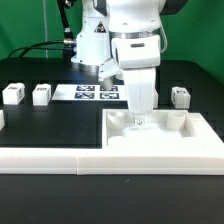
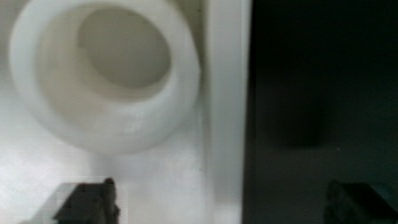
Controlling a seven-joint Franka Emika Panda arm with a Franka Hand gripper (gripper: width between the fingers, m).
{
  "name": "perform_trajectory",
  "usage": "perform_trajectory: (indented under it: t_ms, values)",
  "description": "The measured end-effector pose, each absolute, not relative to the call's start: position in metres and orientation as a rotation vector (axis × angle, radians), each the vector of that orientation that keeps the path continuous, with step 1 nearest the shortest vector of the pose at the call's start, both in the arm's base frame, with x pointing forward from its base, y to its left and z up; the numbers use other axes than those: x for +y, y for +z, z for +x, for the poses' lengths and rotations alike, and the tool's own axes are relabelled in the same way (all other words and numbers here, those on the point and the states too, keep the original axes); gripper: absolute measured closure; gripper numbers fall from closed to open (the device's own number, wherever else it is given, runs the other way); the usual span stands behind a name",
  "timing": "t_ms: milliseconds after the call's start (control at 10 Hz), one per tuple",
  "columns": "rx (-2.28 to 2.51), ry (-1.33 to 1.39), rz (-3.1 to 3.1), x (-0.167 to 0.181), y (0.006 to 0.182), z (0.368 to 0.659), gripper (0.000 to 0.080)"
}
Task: Assemble square table
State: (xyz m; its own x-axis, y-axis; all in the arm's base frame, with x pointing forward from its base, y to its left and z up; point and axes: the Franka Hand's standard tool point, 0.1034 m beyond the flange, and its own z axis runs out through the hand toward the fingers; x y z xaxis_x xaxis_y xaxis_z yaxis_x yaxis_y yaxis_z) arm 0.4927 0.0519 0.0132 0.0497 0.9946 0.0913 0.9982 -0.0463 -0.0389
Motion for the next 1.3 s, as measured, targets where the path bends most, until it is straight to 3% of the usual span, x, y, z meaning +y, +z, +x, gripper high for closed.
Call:
perform_trajectory:
  t_ms: [100,700,900,1100,1300]
  values:
    - [-2.104,-0.060,-2.208,0.052,0.013,0.493,0.0163]
    - [-2.099,-0.061,-2.214,0.051,0.014,0.493,0.0150]
    - [-1.946,-0.072,-2.386,0.057,0.038,0.486,0.0150]
    - [-1.697,-0.084,-2.603,0.087,0.069,0.467,0.0150]
    - [-1.401,-0.093,-2.770,0.112,0.075,0.465,0.0150]
